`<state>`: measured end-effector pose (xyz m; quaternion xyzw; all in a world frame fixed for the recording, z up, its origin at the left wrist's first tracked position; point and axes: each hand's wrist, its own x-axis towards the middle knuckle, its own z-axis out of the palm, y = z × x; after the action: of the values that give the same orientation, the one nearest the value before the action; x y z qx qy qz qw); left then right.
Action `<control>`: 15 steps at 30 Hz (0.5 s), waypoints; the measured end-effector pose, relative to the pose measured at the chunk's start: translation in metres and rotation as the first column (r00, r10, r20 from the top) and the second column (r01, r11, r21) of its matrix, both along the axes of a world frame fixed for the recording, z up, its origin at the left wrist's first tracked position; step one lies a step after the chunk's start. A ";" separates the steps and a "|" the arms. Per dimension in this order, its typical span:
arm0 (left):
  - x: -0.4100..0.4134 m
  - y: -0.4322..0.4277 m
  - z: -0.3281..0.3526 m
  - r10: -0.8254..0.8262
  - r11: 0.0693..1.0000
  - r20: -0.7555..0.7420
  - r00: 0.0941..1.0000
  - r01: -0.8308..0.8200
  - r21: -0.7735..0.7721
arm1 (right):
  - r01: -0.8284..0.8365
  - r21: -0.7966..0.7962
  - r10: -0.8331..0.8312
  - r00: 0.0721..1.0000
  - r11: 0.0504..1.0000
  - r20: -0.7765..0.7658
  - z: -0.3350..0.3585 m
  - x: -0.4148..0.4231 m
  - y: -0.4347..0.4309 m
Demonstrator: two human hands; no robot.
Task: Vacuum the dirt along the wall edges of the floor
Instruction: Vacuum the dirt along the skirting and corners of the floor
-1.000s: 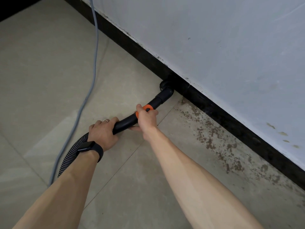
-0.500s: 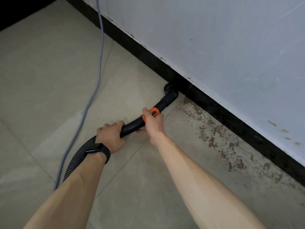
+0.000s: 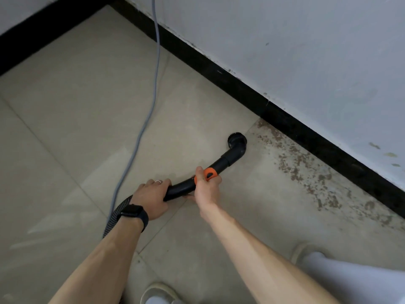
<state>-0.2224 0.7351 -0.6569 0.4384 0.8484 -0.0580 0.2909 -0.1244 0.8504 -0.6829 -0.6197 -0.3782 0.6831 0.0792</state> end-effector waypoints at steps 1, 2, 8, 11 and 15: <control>-0.001 -0.005 0.002 0.006 1.000 0.003 1.000 -0.006 -0.007 | 0.016 -0.005 -0.016 1.000 1.000 0.003 0.000 -0.001 -0.010; -0.003 -0.010 0.003 0.014 1.000 0.005 1.000 -0.014 -0.014 | 0.036 -0.015 -0.036 0.999 0.999 0.004 0.001 -0.002 -0.017; -0.001 -0.006 0.009 0.034 0.999 -0.013 0.999 -0.034 -0.031 | 0.042 -0.026 -0.041 0.999 0.999 0.024 0.008 -0.005 -0.015; 0.000 0.011 0.012 0.036 0.999 -0.020 0.999 -0.037 -0.022 | 0.023 0.004 -0.023 0.998 1.000 0.054 0.012 -0.007 0.001; 0.002 0.032 0.011 0.036 0.999 -0.021 0.999 -0.036 -0.004 | 0.035 0.018 -0.036 0.998 0.999 0.049 0.011 -0.006 0.022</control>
<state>-0.2208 0.7669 -0.6462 0.4219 0.8590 -0.0589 0.2840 -0.1301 0.8728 -0.6723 -0.6423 -0.3747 0.6629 0.0874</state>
